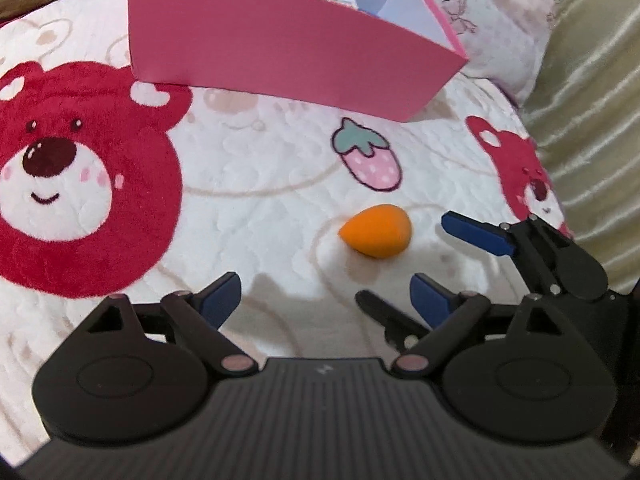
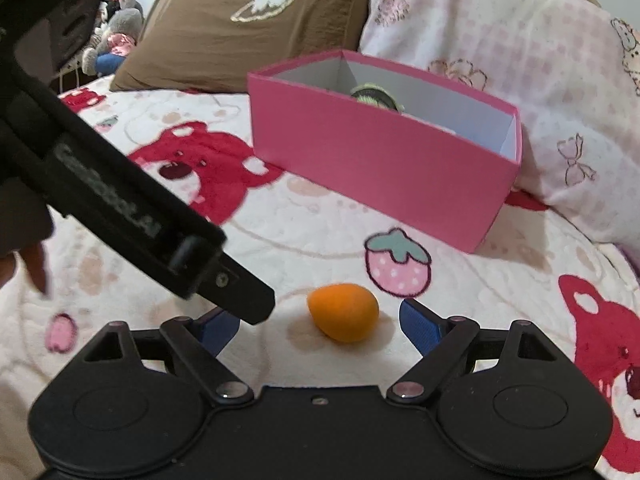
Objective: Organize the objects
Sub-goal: 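Move the left gripper down toward the orange sponge on the quilt, then close the left gripper around the orange sponge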
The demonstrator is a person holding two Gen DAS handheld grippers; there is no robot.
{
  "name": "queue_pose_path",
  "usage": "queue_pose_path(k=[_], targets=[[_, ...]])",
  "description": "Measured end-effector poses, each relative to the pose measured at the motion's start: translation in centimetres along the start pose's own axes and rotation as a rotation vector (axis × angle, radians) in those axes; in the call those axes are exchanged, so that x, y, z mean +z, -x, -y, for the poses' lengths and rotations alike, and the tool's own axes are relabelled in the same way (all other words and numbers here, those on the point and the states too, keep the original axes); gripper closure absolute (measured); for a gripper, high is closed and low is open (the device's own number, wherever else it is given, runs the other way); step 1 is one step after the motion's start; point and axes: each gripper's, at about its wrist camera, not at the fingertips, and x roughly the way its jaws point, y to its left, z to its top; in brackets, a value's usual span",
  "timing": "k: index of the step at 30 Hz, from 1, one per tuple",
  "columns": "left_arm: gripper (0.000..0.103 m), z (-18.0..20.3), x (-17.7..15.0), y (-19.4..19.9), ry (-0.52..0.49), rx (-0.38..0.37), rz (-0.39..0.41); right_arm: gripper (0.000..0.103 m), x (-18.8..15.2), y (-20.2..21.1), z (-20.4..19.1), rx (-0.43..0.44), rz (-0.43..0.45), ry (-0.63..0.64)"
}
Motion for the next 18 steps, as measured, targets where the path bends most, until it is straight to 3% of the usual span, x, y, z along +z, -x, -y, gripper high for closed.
queue_pose_path(k=[13,18], targets=[[0.024,0.3,-0.1,-3.1,0.002,-0.032,0.052,0.018,-1.7,-3.1,1.7,0.016,-0.008,-0.106],[0.033,0.5,0.3,-4.0,-0.003,-0.036,0.082,0.027,-1.6,-3.7,1.4,0.03,-0.007,-0.106]])
